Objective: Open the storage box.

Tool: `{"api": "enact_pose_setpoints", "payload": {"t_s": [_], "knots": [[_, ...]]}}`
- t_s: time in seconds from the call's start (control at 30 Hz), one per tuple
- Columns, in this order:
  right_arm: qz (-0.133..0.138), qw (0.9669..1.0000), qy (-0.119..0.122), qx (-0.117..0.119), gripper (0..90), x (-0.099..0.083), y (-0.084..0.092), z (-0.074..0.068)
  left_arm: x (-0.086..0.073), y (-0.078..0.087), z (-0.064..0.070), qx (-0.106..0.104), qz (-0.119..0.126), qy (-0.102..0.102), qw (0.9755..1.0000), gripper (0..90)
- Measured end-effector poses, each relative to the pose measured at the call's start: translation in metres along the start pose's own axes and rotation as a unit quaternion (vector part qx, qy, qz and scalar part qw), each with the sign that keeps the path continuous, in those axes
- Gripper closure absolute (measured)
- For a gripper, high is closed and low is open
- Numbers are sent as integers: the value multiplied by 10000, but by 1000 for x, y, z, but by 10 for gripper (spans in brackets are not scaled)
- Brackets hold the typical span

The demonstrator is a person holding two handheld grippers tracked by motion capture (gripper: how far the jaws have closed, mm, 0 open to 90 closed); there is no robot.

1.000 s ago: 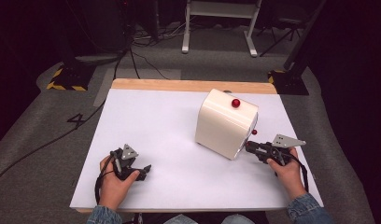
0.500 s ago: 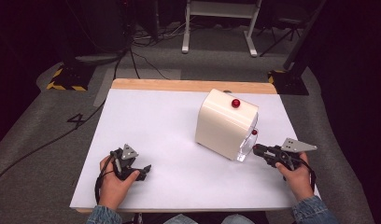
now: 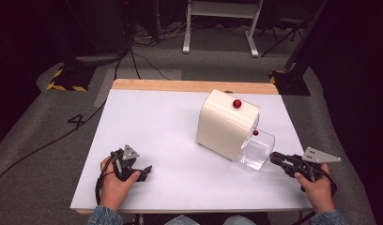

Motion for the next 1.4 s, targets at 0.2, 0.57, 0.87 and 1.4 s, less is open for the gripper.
{"api": "enact_pose_setpoints", "payload": {"t_s": [0.2,0.57,0.87,1.4], "knots": [[162,9998,-135,12,883,-5,19,-1,0,0,0,17,-9,-28,10000,144],[70,10000,31,1,754,-4,22,-6,0,0,0,10,-11,-3,10000,144],[261,9996,105,14,635,28,19,-9,0,0,0,5,-2,-19,10000,144],[723,9973,-86,-26,258,83,-16,2,0,0,0,5,-8,-26,10000,144]]}}
Point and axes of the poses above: each handheld gripper's, and its own axes: y roughly backward along the jaws, x roughly out of its top, z roughly to its right, the point moved 8 cm from there along -y, roughly forward along the jaws, and after that the axes turned 13 degrees about y, right-handed, at the moved point
